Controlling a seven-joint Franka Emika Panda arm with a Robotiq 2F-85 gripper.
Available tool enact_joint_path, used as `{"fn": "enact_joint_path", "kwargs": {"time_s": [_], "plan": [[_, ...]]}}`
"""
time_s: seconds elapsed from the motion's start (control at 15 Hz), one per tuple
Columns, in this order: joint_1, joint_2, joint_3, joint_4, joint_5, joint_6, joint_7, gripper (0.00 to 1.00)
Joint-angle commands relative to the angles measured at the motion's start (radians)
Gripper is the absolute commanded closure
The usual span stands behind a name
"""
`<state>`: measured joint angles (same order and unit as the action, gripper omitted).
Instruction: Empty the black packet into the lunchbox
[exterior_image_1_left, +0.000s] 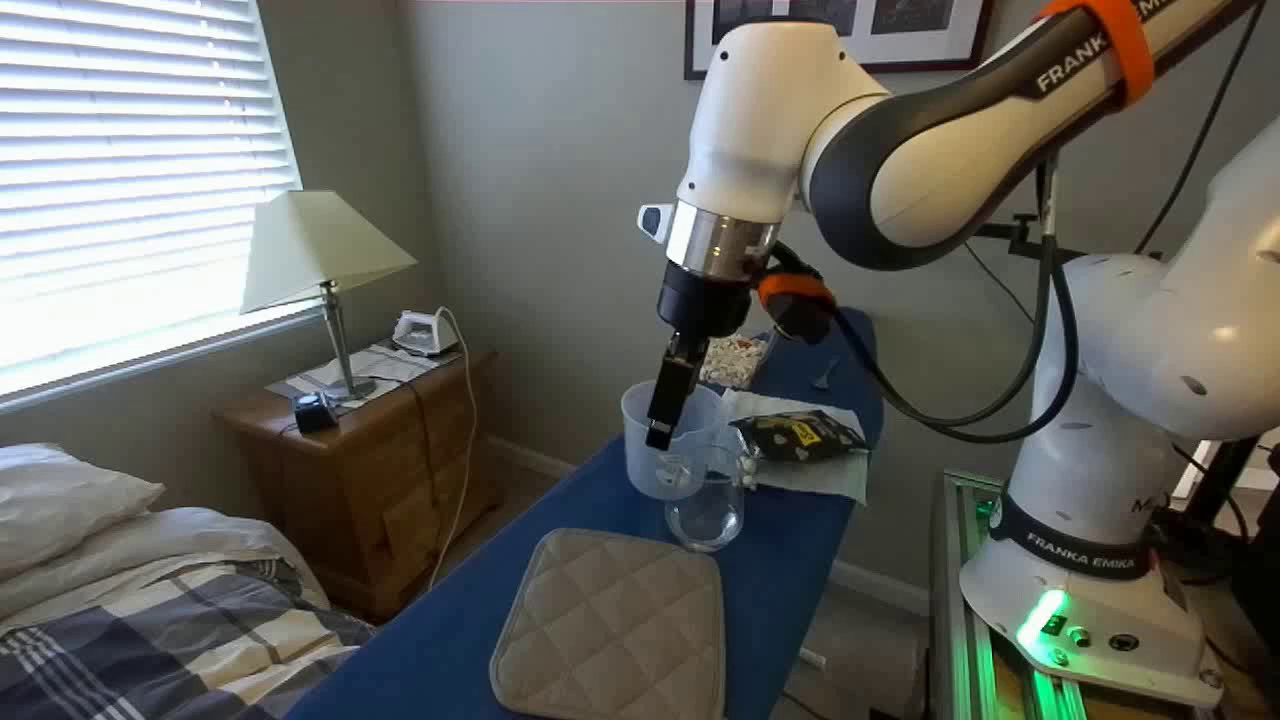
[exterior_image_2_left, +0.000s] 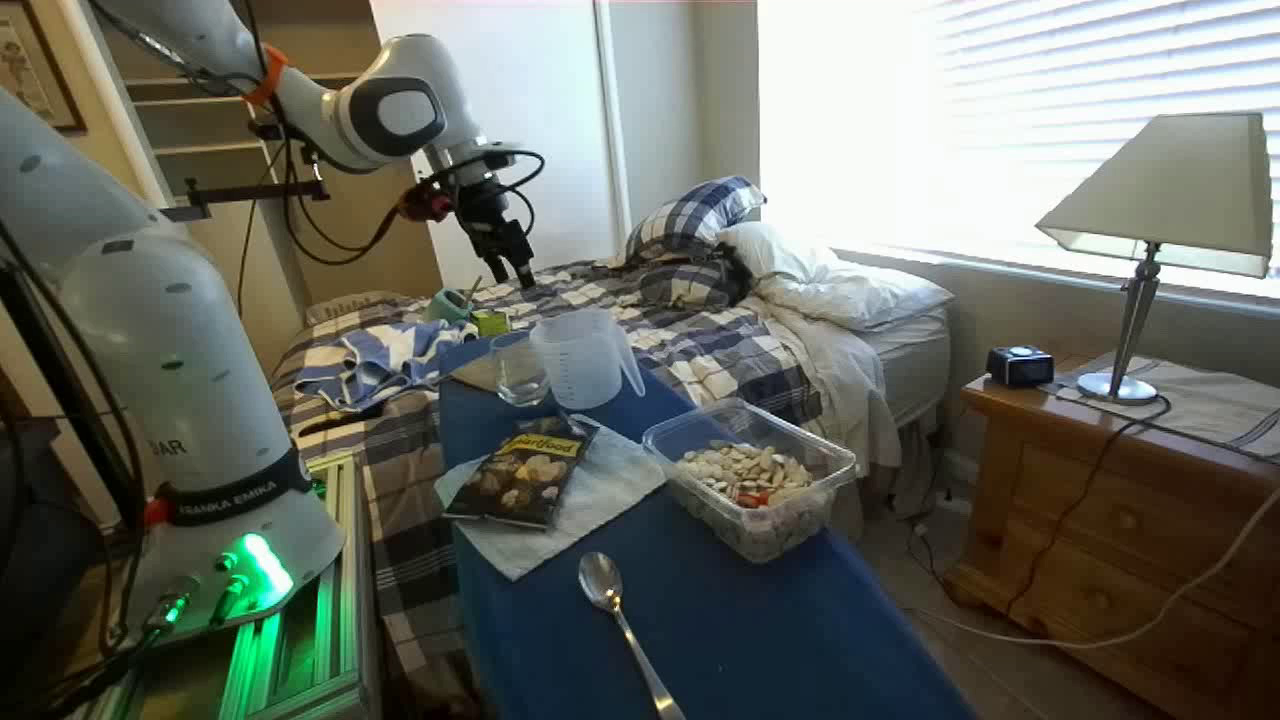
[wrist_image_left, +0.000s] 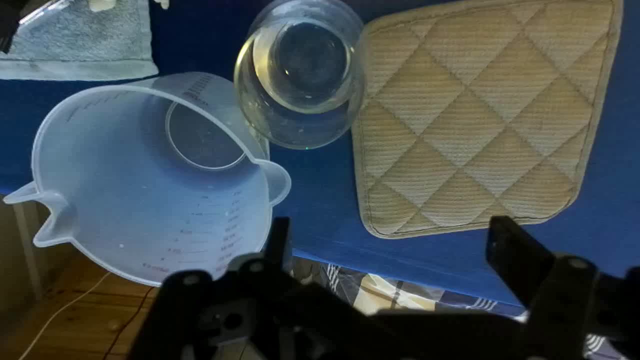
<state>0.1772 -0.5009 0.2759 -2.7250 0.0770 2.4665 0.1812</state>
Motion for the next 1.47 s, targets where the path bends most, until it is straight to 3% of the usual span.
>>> {"fn": "enact_joint_path", "kwargs": {"time_s": [0.0, 0.6, 1.0, 1.4], "plan": [[0.013, 0.001, -0.014, 0.001, -0.01, -0.003, 0.007, 0.0], [0.013, 0.001, -0.014, 0.001, -0.01, -0.003, 0.007, 0.0], [-0.186, -0.012, -0.02, 0.058, -0.157, -0.072, 0.178, 0.0], [-0.293, -0.004, -0.095, 0.128, -0.169, -0.346, 0.274, 0.0]]}}
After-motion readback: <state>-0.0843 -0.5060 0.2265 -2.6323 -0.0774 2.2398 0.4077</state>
